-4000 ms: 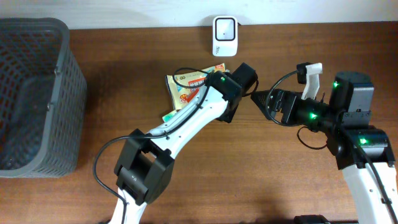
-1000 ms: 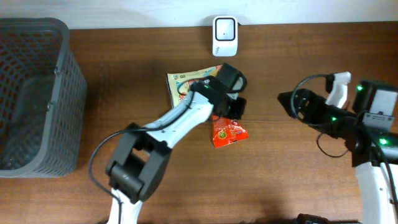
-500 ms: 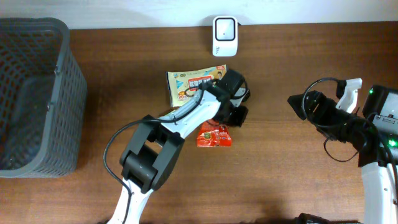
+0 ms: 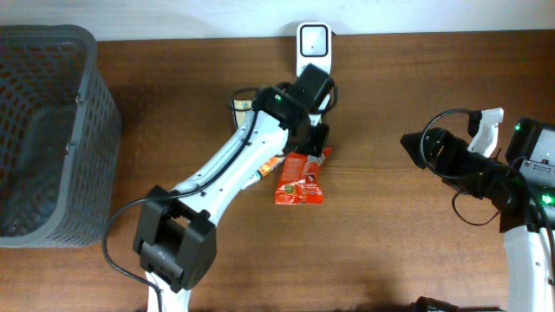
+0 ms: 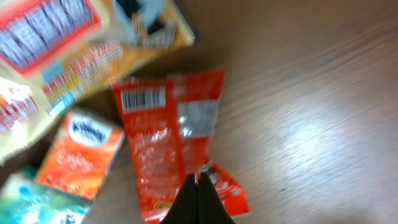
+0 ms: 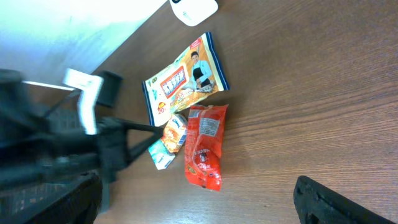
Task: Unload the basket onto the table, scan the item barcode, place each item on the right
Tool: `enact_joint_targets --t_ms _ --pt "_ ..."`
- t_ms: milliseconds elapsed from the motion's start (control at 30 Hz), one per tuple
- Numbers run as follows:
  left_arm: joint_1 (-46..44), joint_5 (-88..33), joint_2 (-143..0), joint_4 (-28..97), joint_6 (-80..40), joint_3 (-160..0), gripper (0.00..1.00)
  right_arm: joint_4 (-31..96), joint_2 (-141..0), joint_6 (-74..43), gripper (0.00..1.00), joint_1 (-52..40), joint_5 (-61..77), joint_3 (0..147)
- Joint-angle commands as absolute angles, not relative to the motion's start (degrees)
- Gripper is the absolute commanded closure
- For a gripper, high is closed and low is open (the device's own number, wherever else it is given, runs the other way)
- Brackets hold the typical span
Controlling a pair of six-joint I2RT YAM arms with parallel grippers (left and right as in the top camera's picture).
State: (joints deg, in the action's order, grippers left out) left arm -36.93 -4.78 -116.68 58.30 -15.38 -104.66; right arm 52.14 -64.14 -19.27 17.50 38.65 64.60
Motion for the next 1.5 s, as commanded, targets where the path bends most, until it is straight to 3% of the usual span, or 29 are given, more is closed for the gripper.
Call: enact_joint_targets --t_ms 0,300,500,767,967,1200,1467 --pt "-37.06 -3.64 -117.75 54.63 -17.15 -98.24 1.00 52.10 -64.07 -18.70 0.01 17.69 39.38 64.84" --pt "-38.30 -10.72 -117.80 37.65 -18.61 -82.02 1.00 52.12 -64.07 -18.70 0.02 17.69 39.40 64.84" --pt "-38.46 -10.72 -117.45 39.00 -18.41 -83.85 1.00 52.14 -64.07 -18.70 0.02 17.69 39.40 64.84" --pt "-36.34 -10.74 -113.84 50.68 -16.67 -99.53 1.00 52.14 -64.07 -18.70 0.02 17.69 39.40 64.84" --pt "-39.66 -10.15 -114.76 51.35 -17.89 -94.02 1.00 52.27 -64.07 -18.70 0.02 17.69 39.40 64.84" --pt "-40.47 -6.26 -116.55 43.72 -20.88 -85.08 1.00 52.36 -64.07 -18.70 0.01 17.69 39.40 64.84" --pt "-40.45 -9.50 -121.16 42.24 -21.23 -83.20 1.00 52.53 -64.07 -18.70 0.02 17.69 39.40 64.84"
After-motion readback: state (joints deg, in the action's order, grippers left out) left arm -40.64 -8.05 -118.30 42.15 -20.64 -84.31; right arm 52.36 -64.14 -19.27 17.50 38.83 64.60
